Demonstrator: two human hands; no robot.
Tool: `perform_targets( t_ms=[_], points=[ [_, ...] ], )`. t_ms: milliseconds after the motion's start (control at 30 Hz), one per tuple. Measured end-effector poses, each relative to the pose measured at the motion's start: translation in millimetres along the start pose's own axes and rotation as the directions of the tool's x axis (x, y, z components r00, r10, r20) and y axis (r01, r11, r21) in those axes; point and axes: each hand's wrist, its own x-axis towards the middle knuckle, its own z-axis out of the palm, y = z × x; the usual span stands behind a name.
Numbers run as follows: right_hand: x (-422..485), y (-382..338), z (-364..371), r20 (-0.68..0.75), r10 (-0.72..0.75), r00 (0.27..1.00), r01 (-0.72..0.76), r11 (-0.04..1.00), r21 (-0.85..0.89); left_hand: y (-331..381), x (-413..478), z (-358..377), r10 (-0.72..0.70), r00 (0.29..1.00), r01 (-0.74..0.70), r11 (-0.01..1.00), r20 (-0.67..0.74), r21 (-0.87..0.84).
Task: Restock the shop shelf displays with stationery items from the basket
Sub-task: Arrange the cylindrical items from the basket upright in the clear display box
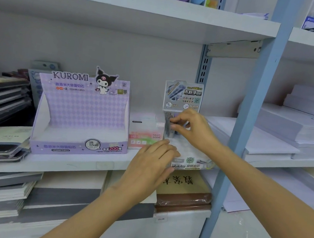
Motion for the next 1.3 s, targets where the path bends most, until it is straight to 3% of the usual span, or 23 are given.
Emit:
perform_targets(
  t_ms=[167, 267, 333, 400, 500, 567, 667, 733, 800, 900, 1033, 1167, 1300],
  points=[
    [-31, -20, -10, -0.122, -0.181, 0.976, 0.180, 0.983, -0.017, 4, -10, 0, -0.020, 0.997, 0.013, 0.996, -0.079, -0.086],
    [-65, -43, -4, -0.176, -0.360, 0.916, 0.372, 0.927, 0.044, -1, -50, 15, -0.134, 0.946, 0.094, 0.985, -0.296, -0.145],
    [-91, -57, 11, -0.099, -0.434, 0.896, 0.444, 0.886, 0.133, -7, -91, 34, -0.263, 0.901, 0.203, 0.958, -0.344, -0.200],
    [-115, -67, 36, 0.071, -0.475, 0.877, 0.449, 0.865, 0.225, -13, -134, 59, -0.355, 0.903, 0.298, 0.923, -0.243, -0.241],
    [-149, -71, 89, 0.372, -0.452, 0.810, 0.366, 0.887, 0.282, -19, -199, 99, -0.437, 0.898, 0.434, 0.867, 0.047, -0.245],
    [-171, -66, 132, 0.532, -0.396, 0.749, 0.264, 0.914, 0.309, -20, -242, 126, -0.492, 0.831, 0.549, 0.800, 0.259, -0.241],
    [-211, -46, 198, 0.719, -0.281, 0.636, 0.094, 0.953, 0.289, -16, -303, 167, -0.566, 0.619, 0.727, 0.676, 0.544, -0.123],
    [-241, -30, 238, 0.803, -0.177, 0.570, -0.024, 0.973, 0.231, -10, -334, 190, -0.591, 0.464, 0.812, 0.581, 0.660, -0.051],
    [-273, -13, 272, 0.849, -0.049, 0.527, -0.159, 0.975, 0.155, -5, -358, 208, -0.607, 0.354, 0.849, 0.528, 0.712, 0.027],
    [-323, 6, 312, 0.888, 0.143, 0.437, -0.363, 0.932, 0.028, 0, -378, 229, -0.636, 0.248, 0.871, 0.476, 0.730, 0.120],
    [-373, 13, 348, 0.907, 0.297, 0.300, -0.533, 0.840, -0.099, 4, -390, 247, -0.676, 0.216, 0.880, 0.447, 0.705, 0.159],
    [-395, 5, 372, 0.853, 0.416, 0.313, -0.624, 0.768, -0.145, 9, -394, 263, -0.699, 0.213, 0.879, 0.442, 0.683, 0.178],
    [-405, -6, 387, 0.841, 0.424, 0.337, -0.665, 0.739, -0.106, 14, -394, 275, -0.671, 0.239, 0.874, 0.464, 0.702, 0.146]
  ],
)
